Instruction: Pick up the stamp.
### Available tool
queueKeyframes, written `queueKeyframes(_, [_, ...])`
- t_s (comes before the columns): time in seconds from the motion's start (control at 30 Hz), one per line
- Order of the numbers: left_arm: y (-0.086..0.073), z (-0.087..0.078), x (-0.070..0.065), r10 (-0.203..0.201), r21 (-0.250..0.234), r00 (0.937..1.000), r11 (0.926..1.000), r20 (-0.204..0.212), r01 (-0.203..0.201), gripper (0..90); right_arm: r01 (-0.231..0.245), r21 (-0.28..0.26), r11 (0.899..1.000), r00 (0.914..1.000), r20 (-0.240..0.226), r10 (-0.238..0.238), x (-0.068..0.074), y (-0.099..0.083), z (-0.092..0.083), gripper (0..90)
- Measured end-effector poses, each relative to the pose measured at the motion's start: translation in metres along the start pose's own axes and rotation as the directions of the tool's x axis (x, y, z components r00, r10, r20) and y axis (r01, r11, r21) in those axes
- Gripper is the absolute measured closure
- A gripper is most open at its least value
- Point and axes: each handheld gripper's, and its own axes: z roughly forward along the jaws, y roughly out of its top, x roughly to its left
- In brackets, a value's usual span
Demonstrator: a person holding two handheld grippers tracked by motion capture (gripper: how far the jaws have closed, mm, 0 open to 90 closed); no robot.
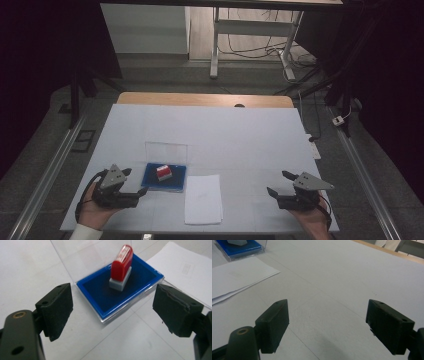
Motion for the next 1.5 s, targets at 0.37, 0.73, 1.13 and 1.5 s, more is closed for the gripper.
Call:
queueKeyframes(0.37, [0.029,0.003,0.0,0.034,0.016,0.9988,0.9993,0.034,-0.034,18.1,0.002,0.012,1.0,1.0,-0.002,-0.002,0.001,-0.001,0.001,19.4])
queueKeyframes(0.73, [0.057,0.012,0.003,0.049,0.04,0.9966,0.9979,0.067,-0.051,18.6,0.011,0.036,0.999,0.9999,-0.01,-0.011,0.003,-0.003,0.006,20.3])
queueKeyframes(1.13, [0.07,0.038,0.007,0.071,0.121,0.9944,0.9894,0.079,-0.08,20.2,0.011,0.052,0.999,0.9999,-0.008,-0.01,0.004,-0.004,0.008,20.5])
queueKeyframes(1.5, [0.073,0.057,0.006,0.108,0.167,0.9863,0.9776,0.124,-0.128,27.5,0.016,0.064,0.998,0.9999,-0.006,-0.016,0.005,-0.005,0.009,21.0])
